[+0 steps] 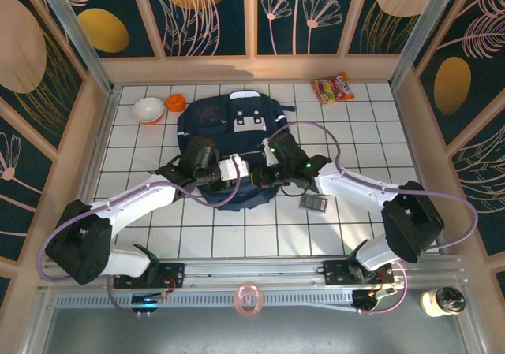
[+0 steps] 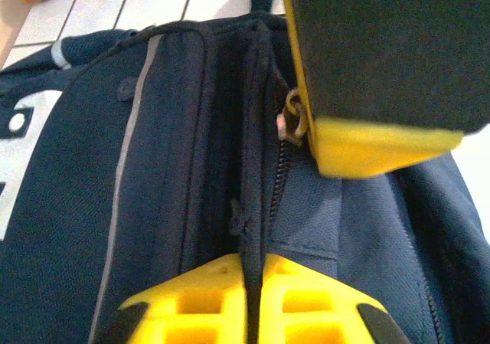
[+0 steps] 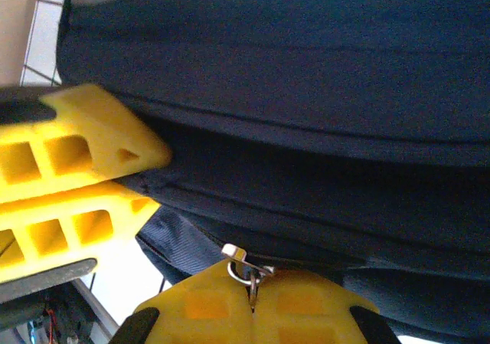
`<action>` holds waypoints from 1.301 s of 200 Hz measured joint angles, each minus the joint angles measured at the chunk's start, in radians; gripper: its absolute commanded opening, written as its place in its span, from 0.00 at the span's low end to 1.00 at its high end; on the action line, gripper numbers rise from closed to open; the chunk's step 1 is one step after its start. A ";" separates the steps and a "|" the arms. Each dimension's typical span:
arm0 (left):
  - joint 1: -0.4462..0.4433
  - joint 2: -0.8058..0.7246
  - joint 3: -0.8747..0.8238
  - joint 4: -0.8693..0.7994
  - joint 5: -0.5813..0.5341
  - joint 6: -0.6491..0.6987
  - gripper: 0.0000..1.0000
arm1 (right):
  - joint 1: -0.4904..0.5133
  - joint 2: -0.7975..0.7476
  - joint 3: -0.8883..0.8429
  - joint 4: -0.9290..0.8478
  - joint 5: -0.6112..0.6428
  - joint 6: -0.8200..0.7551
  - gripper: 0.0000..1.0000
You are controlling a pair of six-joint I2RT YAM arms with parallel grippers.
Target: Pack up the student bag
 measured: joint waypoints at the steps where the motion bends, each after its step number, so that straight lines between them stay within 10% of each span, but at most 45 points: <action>1: 0.000 -0.001 0.000 0.000 -0.001 0.003 0.00 | -0.003 -0.001 -0.001 0.000 0.000 -0.001 0.00; 207: 0.010 -0.169 -0.072 0.019 0.009 0.048 0.00 | -0.397 0.113 0.135 -0.172 -0.269 -0.372 0.00; 227: 0.012 -0.172 -0.072 0.011 0.012 0.030 0.39 | -0.399 0.112 0.133 -0.166 -0.275 -0.385 0.00; 260: -0.016 -0.193 -0.040 -0.055 0.007 -0.056 0.63 | -0.389 0.090 0.093 -0.151 -0.167 -0.383 0.00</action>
